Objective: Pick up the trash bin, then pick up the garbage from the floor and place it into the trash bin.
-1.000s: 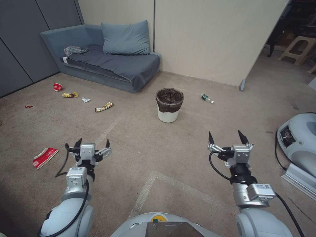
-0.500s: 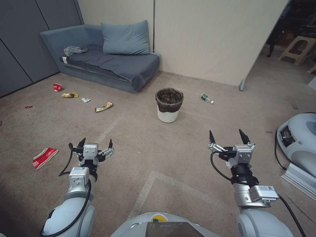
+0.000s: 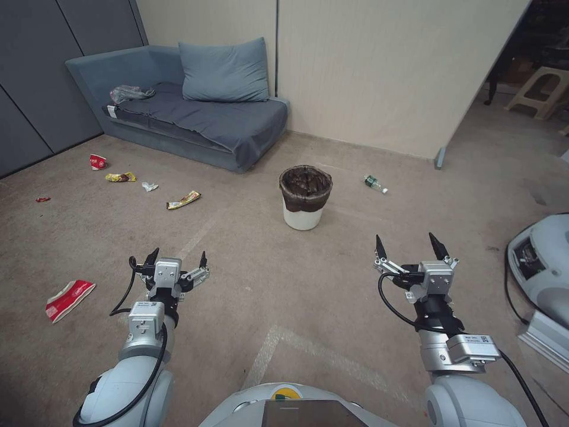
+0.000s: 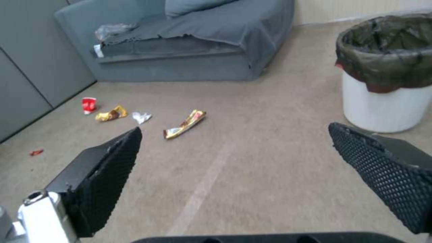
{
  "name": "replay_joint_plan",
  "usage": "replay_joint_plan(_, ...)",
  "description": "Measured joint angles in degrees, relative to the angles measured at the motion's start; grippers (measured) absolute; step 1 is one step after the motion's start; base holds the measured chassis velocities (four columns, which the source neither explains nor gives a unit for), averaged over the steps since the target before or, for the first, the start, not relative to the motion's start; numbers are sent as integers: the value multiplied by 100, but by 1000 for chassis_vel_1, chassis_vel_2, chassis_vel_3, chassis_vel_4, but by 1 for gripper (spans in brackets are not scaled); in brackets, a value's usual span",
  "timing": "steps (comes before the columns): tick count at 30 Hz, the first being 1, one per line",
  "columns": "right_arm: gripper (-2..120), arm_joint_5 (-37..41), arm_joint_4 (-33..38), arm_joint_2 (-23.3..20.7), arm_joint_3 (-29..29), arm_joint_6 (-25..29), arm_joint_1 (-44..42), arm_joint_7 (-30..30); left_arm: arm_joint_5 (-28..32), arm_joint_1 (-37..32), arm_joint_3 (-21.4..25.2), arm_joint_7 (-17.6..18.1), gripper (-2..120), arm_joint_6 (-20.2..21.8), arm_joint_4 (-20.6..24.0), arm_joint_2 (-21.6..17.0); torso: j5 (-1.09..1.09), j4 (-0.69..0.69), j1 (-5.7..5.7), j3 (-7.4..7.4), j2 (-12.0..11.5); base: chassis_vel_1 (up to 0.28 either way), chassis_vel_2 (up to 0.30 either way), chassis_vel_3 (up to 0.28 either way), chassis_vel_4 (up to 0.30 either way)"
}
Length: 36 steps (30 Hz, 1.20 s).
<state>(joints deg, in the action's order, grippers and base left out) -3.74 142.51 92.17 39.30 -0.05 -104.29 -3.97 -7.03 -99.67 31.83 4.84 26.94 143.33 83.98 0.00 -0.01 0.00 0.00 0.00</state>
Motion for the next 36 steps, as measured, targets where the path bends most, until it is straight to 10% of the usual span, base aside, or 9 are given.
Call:
replay_joint_plan(24, 100, -59, -116, -4, 7, 156, 19, 12, -81, 23, -105, -56, 100, -52, -11, 24, -3, 2, 2, 2, -1, -326, 327, 324, -328)
replay_joint_plan(36, 100, -78, -126, -4, 11, 165, 22, 24, -83, 19, -108, -52, 100, -53, -10, 26, 0, 0, 0, -1, 0, -56, 55, 41, -49)
